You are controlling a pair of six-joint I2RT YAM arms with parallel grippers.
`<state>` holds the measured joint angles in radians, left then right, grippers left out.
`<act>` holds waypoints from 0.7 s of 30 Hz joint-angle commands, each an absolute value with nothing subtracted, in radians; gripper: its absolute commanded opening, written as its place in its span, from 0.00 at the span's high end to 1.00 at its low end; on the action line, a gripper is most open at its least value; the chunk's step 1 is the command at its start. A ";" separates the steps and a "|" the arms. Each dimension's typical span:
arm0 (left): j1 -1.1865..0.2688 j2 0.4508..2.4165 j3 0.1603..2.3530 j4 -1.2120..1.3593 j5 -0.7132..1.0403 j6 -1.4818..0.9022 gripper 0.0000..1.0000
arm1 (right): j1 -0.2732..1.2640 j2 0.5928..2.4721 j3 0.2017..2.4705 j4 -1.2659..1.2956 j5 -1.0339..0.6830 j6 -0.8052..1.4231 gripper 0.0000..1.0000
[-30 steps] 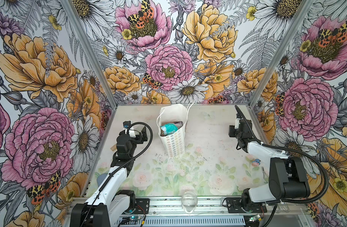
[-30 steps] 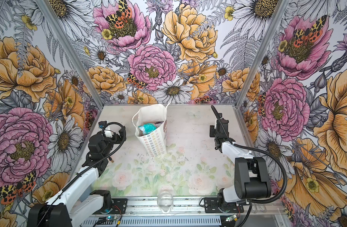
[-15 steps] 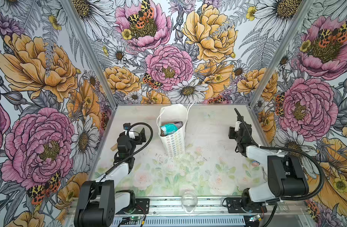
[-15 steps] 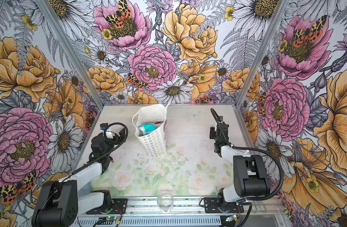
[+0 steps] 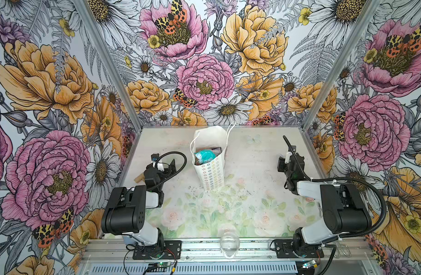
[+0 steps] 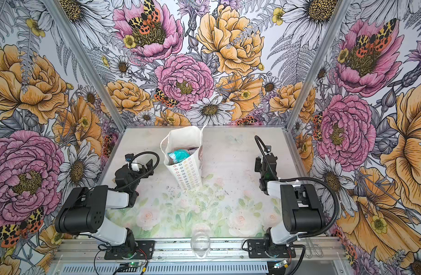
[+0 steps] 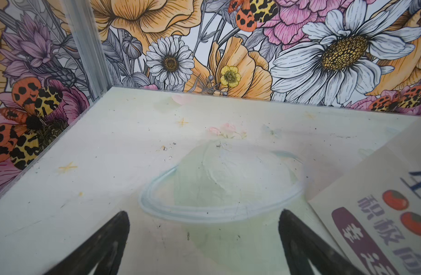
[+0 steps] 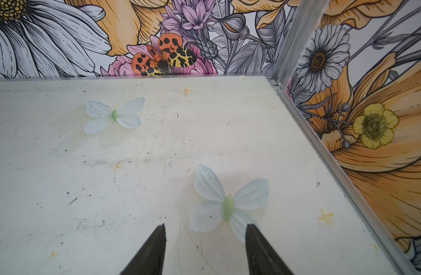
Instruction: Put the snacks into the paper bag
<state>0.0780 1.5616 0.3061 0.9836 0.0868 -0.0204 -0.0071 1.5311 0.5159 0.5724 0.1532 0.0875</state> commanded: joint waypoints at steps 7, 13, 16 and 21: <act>0.078 1.558 0.354 1.000 0.068 -0.032 0.01 | 0.007 1.527 0.386 0.865 0.133 0.061 0.44; 0.060 1.556 0.370 0.965 0.026 -0.020 0.01 | -0.015 1.542 0.399 0.863 0.098 0.072 0.43; 0.061 1.557 0.370 0.963 0.023 -0.019 0.01 | -0.016 1.538 0.400 0.853 0.095 0.076 0.42; 0.052 1.555 0.370 0.961 0.015 -0.015 0.01 | -0.016 1.536 0.398 0.855 0.095 0.075 0.00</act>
